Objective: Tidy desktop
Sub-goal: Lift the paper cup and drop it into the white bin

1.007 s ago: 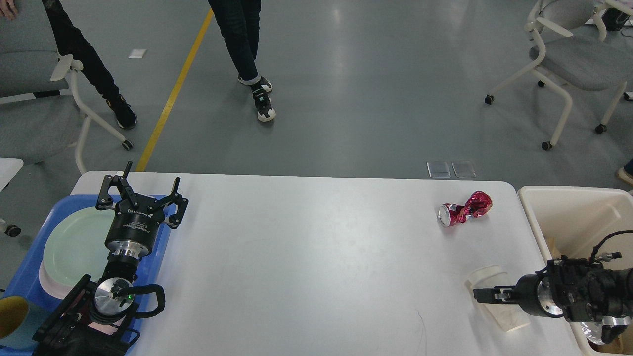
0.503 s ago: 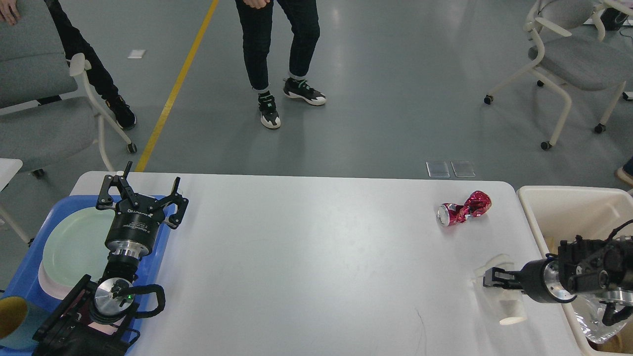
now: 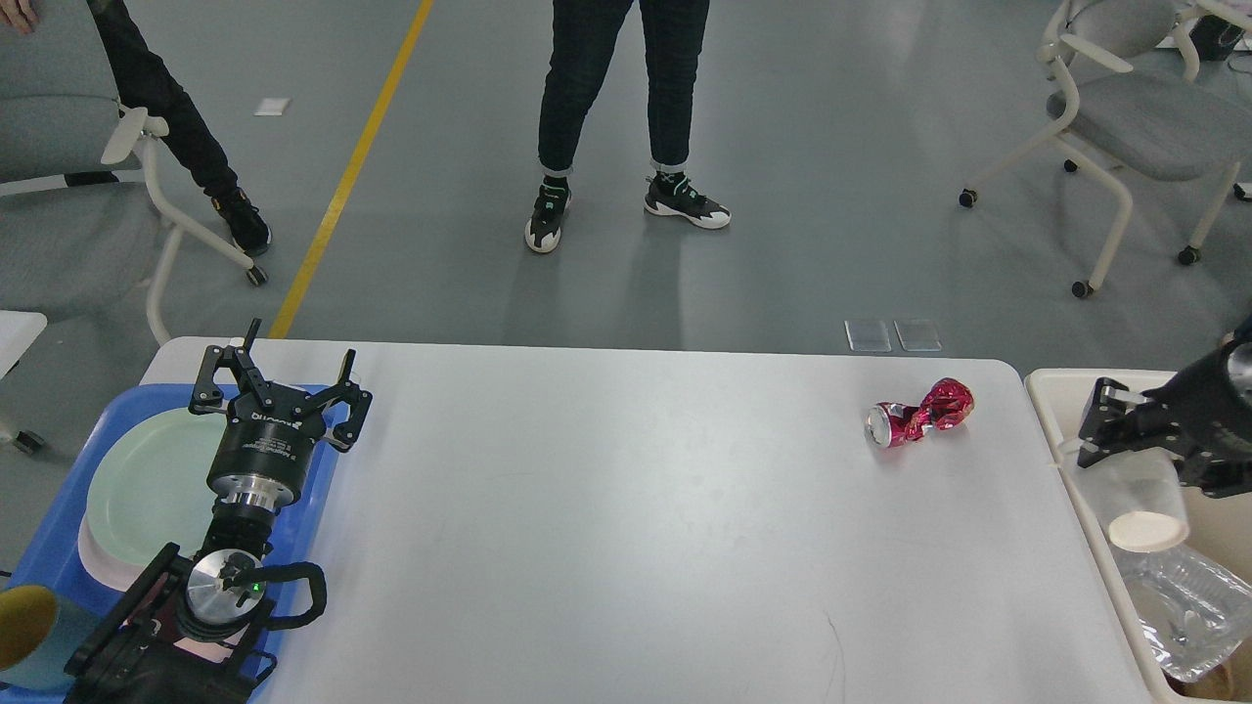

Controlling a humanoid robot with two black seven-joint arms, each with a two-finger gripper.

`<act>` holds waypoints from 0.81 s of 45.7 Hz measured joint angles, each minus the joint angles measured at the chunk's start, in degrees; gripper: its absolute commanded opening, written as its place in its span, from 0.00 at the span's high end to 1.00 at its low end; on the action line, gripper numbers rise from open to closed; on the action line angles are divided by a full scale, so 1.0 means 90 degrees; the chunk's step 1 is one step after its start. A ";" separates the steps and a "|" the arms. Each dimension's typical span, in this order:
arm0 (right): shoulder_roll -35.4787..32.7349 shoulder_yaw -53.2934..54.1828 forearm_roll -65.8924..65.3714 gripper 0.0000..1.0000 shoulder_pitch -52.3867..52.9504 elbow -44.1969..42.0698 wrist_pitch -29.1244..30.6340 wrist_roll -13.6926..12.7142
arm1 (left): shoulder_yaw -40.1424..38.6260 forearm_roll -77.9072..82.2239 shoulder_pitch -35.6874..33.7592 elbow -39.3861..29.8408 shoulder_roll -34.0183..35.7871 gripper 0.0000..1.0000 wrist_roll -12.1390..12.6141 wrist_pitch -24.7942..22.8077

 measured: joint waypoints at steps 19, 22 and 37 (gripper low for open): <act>0.0096 -0.0936 0.0111 1.00 0.2913 0.1874 0.0194 -0.1562 | 0.0007 0.0000 0.0000 0.0000 0.0002 0.04 0.0000 0.0002; 0.0129 -0.1022 0.0111 1.00 0.3091 0.1982 0.0189 -0.1607 | 0.0007 0.0000 0.0000 0.0000 0.0002 0.04 0.0000 0.0005; -0.0314 -0.1341 0.0075 1.00 0.2834 0.1635 -0.0219 -0.1631 | 0.0006 0.0000 0.0000 0.0000 0.0001 0.04 -0.0001 0.0006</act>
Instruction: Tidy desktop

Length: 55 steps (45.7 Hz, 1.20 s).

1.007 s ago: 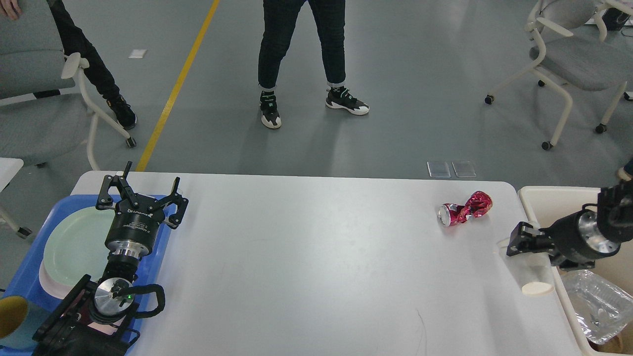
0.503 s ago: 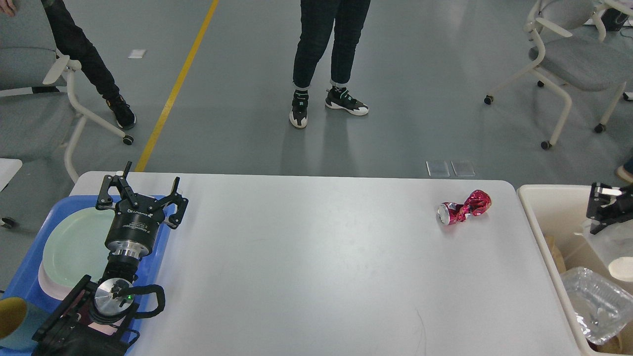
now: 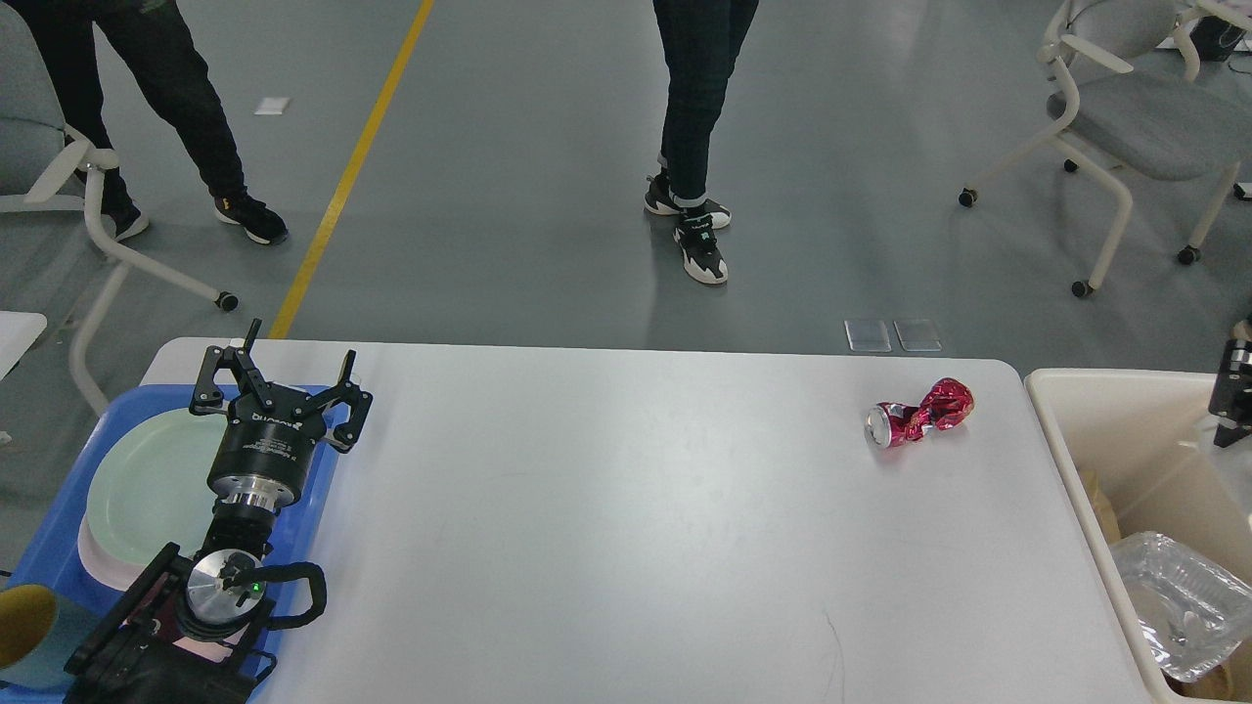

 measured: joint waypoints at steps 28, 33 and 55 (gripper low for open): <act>-0.1050 0.4199 0.0054 1.00 -0.7528 -0.5038 -0.1935 0.0006 | 0.0001 0.0000 0.0000 -0.0001 0.0000 0.04 -0.0003 0.0000; -0.0431 0.5097 0.0055 1.00 -0.8942 -0.6488 -0.1960 0.0005 | 0.0002 0.0000 0.0000 -0.0001 -0.0001 0.04 0.0002 -0.0003; 0.1752 0.5932 0.0055 0.47 -1.1772 -1.0412 -0.2459 0.0016 | 0.0003 0.0000 0.0000 -0.0001 0.0000 0.04 0.0002 -0.0006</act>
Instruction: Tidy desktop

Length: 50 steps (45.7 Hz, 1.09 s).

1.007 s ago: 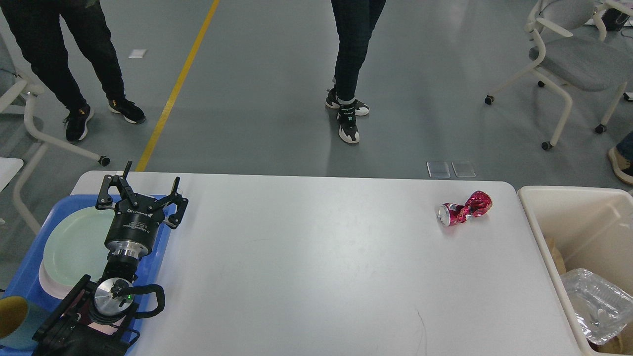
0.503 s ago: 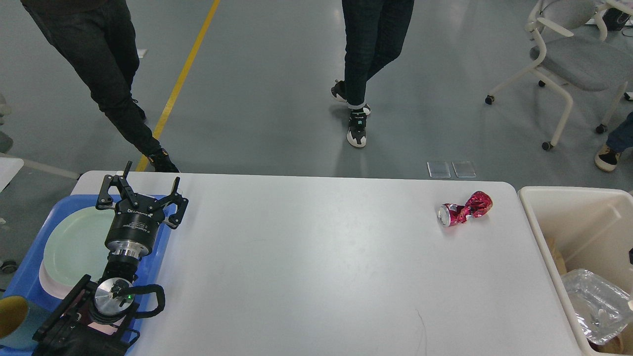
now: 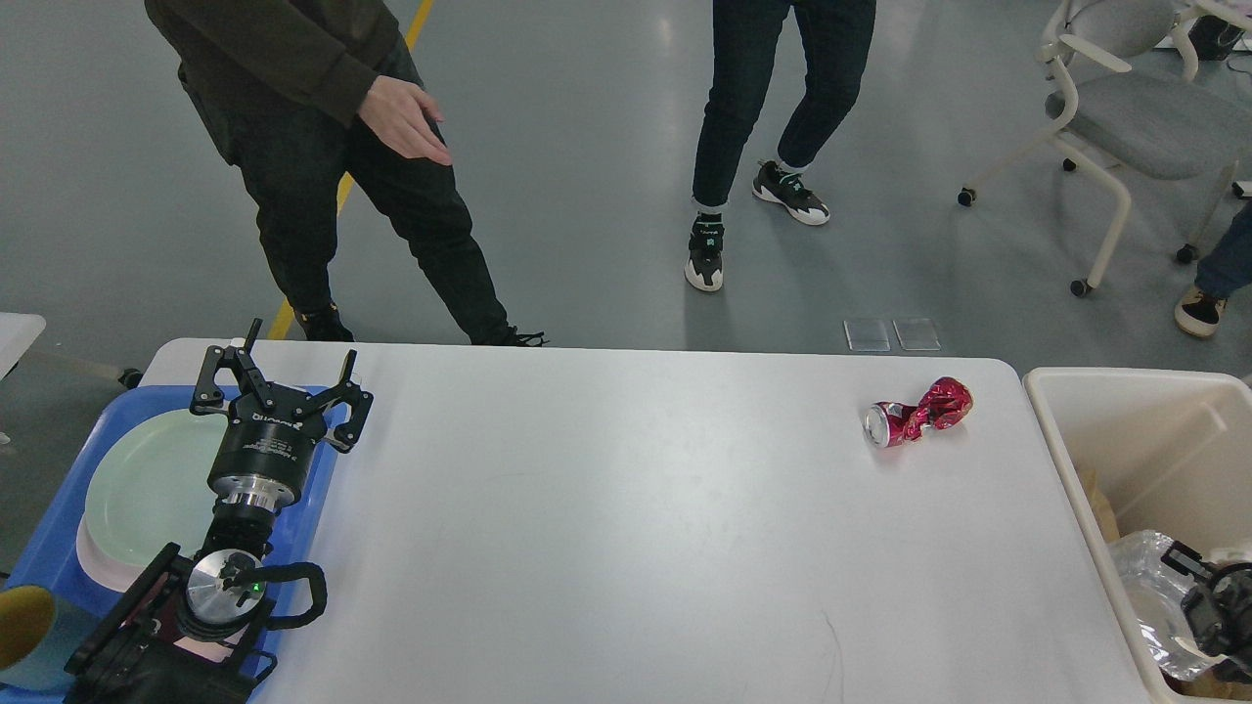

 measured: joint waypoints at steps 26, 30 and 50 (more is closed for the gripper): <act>-0.0021 0.0005 0.0000 0.00 -0.0034 0.0220 -0.0543 0.0018 | -0.0001 0.0000 0.0000 0.0001 -0.0002 0.04 -0.0001 0.0003; -0.0029 -0.0001 -0.0009 0.00 -0.0037 0.0247 -0.0539 0.0018 | -0.0003 0.0000 0.0000 0.0001 -0.0002 0.04 -0.0001 0.0005; -0.0111 -0.0162 -0.0116 0.00 0.0044 0.0512 -0.0450 -0.0001 | -0.0003 0.0000 0.0000 0.0001 0.0000 0.04 -0.0001 0.0007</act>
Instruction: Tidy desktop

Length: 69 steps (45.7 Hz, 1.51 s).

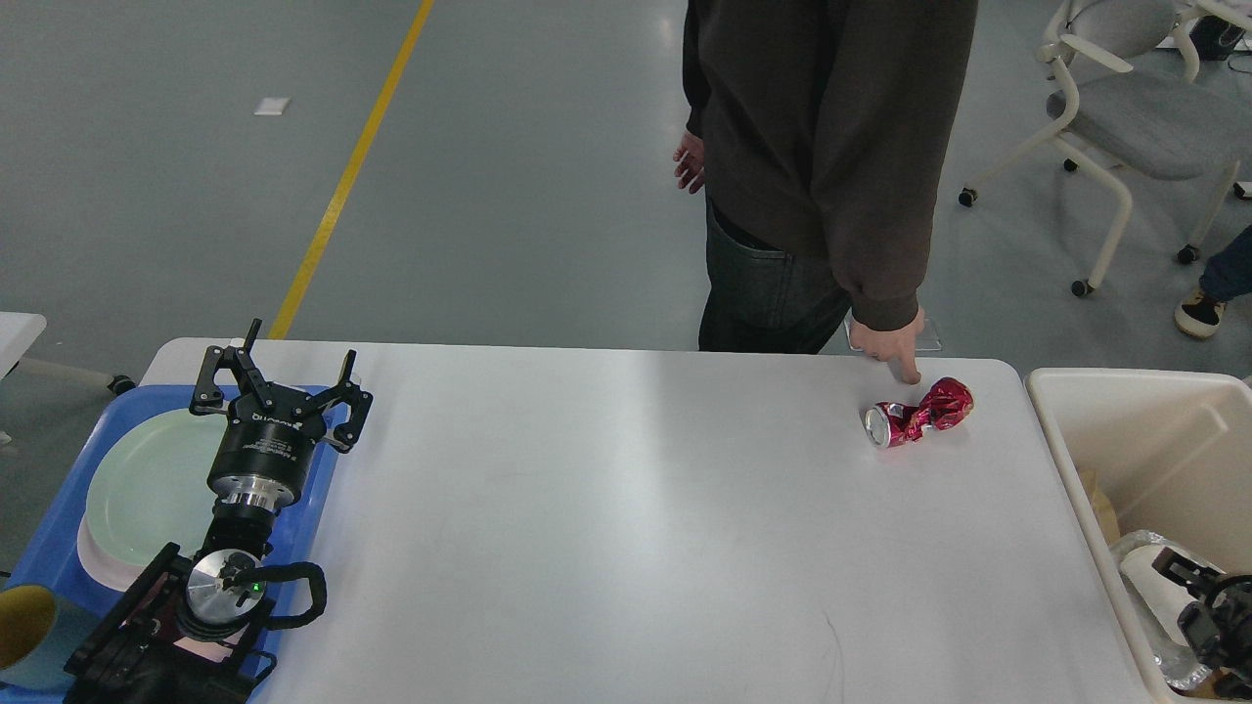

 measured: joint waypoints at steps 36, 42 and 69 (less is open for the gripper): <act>-0.0732 -0.0503 -0.0122 0.00 0.1307 0.1546 0.0426 -0.0035 | -0.0005 0.0000 0.0000 0.0000 0.0000 0.04 -0.0002 -0.0006; -0.1217 -0.0922 -0.0891 0.00 0.2521 0.3006 0.0583 -0.0097 | -0.0005 0.0001 0.0000 0.0000 0.0000 0.04 -0.0001 -0.0006; -0.0191 -0.3265 -0.1098 0.00 0.9179 0.7984 0.3576 -0.0758 | -0.0005 0.0000 0.0000 0.0000 -0.0001 0.04 -0.0001 -0.0006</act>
